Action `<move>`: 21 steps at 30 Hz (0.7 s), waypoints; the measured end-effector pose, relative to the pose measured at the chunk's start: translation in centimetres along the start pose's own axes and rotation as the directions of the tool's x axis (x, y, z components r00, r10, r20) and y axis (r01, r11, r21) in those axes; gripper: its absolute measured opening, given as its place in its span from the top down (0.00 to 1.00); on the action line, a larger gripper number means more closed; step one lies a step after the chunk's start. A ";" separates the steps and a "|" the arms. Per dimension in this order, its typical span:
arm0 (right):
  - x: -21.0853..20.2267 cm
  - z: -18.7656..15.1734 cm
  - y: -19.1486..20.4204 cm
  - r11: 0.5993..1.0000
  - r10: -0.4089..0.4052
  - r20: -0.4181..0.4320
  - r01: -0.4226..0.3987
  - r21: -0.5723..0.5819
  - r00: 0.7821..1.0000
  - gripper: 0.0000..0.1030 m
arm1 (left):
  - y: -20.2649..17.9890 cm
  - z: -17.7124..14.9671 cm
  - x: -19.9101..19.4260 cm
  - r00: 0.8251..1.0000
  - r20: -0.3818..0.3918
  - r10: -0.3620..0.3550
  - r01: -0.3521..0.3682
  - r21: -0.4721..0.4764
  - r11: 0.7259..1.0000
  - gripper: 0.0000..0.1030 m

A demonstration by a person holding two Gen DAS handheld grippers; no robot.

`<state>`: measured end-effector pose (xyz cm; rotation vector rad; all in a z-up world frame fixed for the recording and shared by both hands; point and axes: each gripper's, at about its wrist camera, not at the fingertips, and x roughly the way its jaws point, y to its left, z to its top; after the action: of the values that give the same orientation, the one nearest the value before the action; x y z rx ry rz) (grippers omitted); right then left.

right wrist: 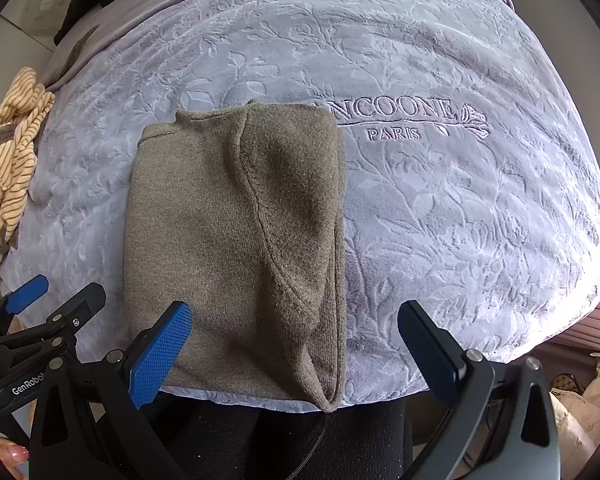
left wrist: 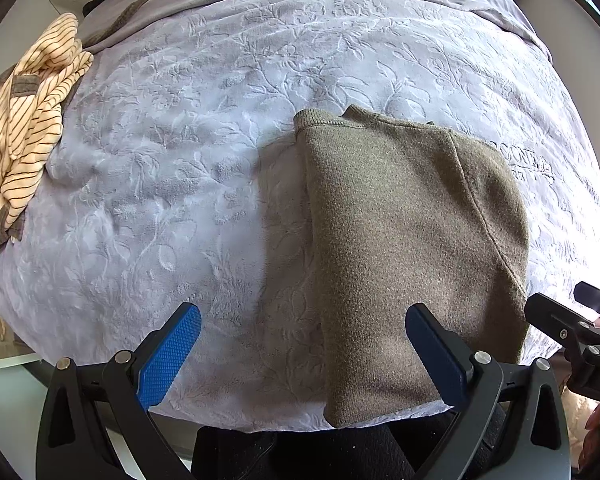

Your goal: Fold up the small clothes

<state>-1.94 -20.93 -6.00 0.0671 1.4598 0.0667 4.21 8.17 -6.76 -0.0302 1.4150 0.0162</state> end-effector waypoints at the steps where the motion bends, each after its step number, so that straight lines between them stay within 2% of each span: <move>1: 0.0 0.0 0.0 1.000 0.001 0.000 -0.001 0.000 1.000 0.00 | 0.0 0.0 0.0 1.000 0.000 0.001 -0.001 0.001 1.000 0.00; 21: 0.0 0.1 0.0 1.000 0.002 -0.002 -0.002 0.002 1.000 0.00 | 0.0 -0.1 -0.1 1.000 -0.001 0.001 -0.001 -0.005 1.000 0.00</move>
<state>-1.86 -20.96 -6.03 0.0702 1.4621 0.0673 4.07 8.13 -6.71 -0.0341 1.4157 0.0205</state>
